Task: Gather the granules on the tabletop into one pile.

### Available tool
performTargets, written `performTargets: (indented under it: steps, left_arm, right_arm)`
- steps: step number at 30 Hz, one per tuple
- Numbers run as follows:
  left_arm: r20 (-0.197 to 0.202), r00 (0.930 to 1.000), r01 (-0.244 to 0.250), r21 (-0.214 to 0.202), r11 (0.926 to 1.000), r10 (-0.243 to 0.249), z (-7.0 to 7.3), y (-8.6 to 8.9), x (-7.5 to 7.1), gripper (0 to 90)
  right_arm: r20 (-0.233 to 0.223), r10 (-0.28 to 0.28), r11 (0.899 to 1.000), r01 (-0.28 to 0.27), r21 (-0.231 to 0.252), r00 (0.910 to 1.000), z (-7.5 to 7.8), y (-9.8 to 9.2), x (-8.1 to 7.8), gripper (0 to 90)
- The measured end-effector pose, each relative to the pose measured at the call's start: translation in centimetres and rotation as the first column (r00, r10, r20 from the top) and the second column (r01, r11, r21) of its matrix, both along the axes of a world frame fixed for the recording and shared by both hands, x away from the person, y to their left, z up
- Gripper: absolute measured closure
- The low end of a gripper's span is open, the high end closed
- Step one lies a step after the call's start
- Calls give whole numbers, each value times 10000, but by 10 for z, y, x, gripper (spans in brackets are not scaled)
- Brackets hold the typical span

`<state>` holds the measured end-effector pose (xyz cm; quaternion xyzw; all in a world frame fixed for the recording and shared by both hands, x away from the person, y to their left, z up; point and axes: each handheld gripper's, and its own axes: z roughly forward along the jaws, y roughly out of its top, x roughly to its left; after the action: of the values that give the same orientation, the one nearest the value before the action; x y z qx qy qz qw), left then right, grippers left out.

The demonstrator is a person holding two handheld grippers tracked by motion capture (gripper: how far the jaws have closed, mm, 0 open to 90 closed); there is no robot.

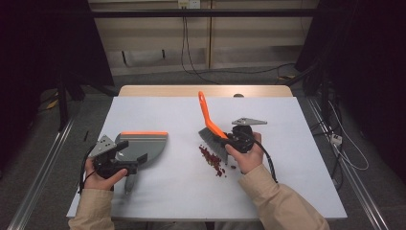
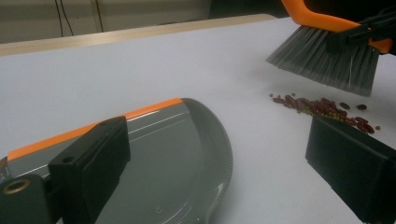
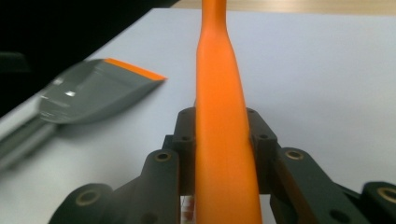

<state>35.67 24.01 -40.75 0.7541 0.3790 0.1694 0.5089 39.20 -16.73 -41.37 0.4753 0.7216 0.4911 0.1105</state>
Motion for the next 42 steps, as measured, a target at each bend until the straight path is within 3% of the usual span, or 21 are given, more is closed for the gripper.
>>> performTargets:
  steps: [3,5,6,9,10,11,13,14,16,18,23,24,25,31,35,40,42]
  left_arm:
    - [-15,10000,37,73,10000,-37,0,-1,0,63]
    - [-29,10000,25,53,10000,-25,-1,-1,1,63]
    - [-29,10000,29,43,10000,-29,-1,-1,1,63]
    - [-52,10000,-21,21,10000,21,-1,0,1,63]
    - [-53,10000,-24,29,10000,24,-1,0,1,63]
    - [-54,10000,-19,31,10000,20,-1,0,2,63]
    - [-62,10000,-32,26,10000,33,-1,1,2,63]
    - [-58,10000,-30,6,10000,30,-1,1,1,63]
    - [-48,10000,-63,-18,10000,63,-1,2,1,63]
    - [-51,10000,-71,-29,10000,71,-1,3,1,63]
    - [-36,10000,-69,-32,10000,69,-1,2,1,63]
    - [-25,10000,-51,13,10000,51,0,2,0,63]
    - [-17,10000,-51,2,10000,51,0,2,0,63]
    - [-49,10000,-82,8,10000,82,0,1,0,63]
    - [-55,10000,-49,50,10000,49,-1,1,0,63]
    - [-61,10000,-34,48,10000,35,-1,0,0,63]
    - [-68,10000,-39,72,10000,39,-1,0,1,63]
  right_arm:
    - [508,269,9963,-227,-831,9983,-4,-9,8,711]
    - [970,761,9865,-607,-1524,9924,-7,-14,16,711]
    - [1311,1099,9775,-832,-1940,9853,-10,-16,21,712]
    - [1772,1946,9579,-1481,-2459,9647,-17,-16,34,711]
    - [1864,2230,9442,-1645,-2854,9568,-18,-14,37,711]
    - [1963,2678,9289,-1987,-3126,9433,-20,-11,40,711]
    - [1861,3363,9021,-2590,-3452,9232,-26,-1,41,712]
    - [1770,3603,8986,-2898,-3295,9159,-27,3,40,712]
    - [1689,3911,8723,-3058,-3815,9047,-24,9,34,712]
    - [1568,4240,8554,-3376,-3928,8920,-23,8,28,711]
    - [1379,4746,8319,-3919,-3929,8693,-21,4,14,710]
    - [1354,4938,8211,-4093,-3977,8590,-21,4,11,710]
    - [1369,5013,8136,-4115,-4107,8544,-20,4,8,710]
    - [1330,5281,7997,-4385,-4102,8387,-18,1,-5,711]
    - [1446,5231,8067,-4333,-4019,8399,-16,-2,-9,711]
    - [1840,5029,8344,-4188,-3583,8446,-11,-4,1,711]
    - [1911,5065,8326,-4194,-3617,8408,-10,-2,9,711]
